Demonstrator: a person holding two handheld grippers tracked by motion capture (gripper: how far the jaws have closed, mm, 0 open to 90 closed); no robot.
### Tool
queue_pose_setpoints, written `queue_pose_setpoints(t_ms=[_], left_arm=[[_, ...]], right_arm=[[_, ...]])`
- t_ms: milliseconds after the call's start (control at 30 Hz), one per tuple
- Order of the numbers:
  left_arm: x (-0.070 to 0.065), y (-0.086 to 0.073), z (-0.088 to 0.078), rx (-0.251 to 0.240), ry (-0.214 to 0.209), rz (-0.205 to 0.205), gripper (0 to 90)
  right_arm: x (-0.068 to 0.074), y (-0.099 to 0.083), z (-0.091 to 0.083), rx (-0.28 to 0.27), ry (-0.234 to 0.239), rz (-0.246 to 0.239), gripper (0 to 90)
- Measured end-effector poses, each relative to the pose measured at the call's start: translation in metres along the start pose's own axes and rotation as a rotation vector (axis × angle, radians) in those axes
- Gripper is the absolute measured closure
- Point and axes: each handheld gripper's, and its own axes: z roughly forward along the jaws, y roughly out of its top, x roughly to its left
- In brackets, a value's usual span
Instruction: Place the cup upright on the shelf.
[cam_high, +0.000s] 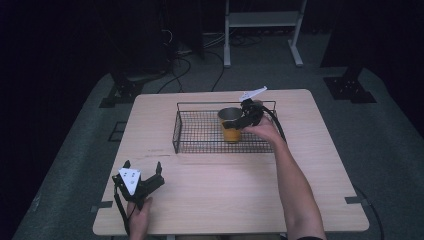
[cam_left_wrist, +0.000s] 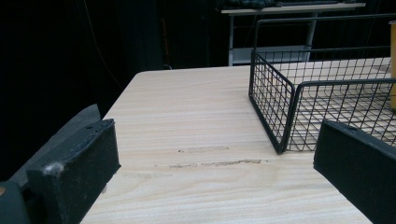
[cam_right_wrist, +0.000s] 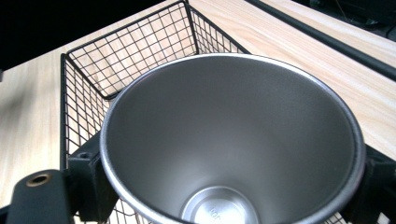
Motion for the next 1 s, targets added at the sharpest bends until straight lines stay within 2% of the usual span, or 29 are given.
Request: queue_pose_setpoints(t_ms=[400, 433, 500, 833, 1000], left_arm=[[0.000, 0.000, 0.000, 0.001, 0.000, 0.001, 0.0], [0.000, 0.000, 0.000, 0.000, 0.000, 0.003, 0.0], [0.000, 0.000, 0.000, 0.001, 0.000, 0.003, 0.0], [0.000, 0.000, 0.000, 0.002, 0.000, 0.005, 0.0], [0.000, 0.000, 0.000, 0.001, 0.000, 0.003, 0.0]], right_arm=[[0.006, 0.001, -0.002, 0.040, -0.019, -0.063, 12.0], [0.007, 0.001, -0.003, 0.046, -0.028, -0.081, 12.1], [0.008, 0.000, -0.004, 0.048, -0.042, -0.089, 12.0], [0.009, -0.001, -0.004, 0.051, -0.046, -0.099, 12.0], [0.013, -0.001, -0.003, 0.069, -0.064, -0.139, 10.6]])
